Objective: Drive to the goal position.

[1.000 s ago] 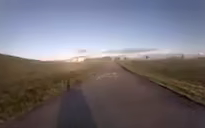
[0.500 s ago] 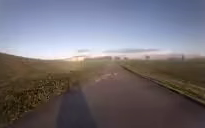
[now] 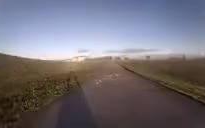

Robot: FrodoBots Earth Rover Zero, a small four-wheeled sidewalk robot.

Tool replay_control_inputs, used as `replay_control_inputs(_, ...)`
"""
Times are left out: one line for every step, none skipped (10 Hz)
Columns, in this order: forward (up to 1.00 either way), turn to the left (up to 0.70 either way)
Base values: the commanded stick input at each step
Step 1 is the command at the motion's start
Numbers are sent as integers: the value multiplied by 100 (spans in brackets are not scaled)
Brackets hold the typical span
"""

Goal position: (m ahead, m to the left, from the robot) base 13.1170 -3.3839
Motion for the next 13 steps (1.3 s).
replay_control_inputs(70,0)
replay_control_inputs(70,0)
replay_control_inputs(70,0)
replay_control_inputs(70,0)
replay_control_inputs(70,0)
replay_control_inputs(70,0)
replay_control_inputs(70,0)
replay_control_inputs(70,0)
replay_control_inputs(70,0)
replay_control_inputs(70,0)
replay_control_inputs(70,0)
replay_control_inputs(70,0)
replay_control_inputs(70,0)
